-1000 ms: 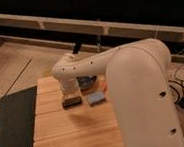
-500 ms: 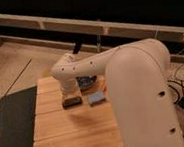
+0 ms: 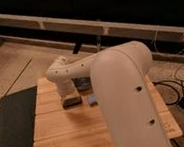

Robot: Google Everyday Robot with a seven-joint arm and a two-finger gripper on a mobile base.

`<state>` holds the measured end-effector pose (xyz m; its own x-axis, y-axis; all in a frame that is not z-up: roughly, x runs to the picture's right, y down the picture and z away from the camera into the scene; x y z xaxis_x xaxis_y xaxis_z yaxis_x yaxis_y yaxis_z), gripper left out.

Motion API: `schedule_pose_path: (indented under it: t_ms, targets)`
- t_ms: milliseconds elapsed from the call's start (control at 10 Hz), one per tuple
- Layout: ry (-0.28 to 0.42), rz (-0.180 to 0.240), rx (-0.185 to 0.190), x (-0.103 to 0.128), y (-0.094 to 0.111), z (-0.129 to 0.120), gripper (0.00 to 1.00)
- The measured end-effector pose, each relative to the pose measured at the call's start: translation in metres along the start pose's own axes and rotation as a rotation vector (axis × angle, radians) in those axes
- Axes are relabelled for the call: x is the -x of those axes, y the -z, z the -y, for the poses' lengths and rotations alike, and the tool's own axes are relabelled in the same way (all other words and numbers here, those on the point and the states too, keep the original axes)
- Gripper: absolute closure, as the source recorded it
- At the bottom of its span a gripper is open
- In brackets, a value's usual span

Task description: Push the eraser across the table

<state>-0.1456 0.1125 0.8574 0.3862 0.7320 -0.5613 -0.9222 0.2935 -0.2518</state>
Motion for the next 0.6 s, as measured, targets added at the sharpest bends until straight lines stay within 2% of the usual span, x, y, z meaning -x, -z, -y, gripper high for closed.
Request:
schedule_pose_path:
  t_ms: [200,600]
  targets:
    - [-0.009,0.008,0.000,0.007,-0.010,0.005,0.35]
    - [-0.060,0.003,-0.009,0.005,-0.021,0.019,0.35]
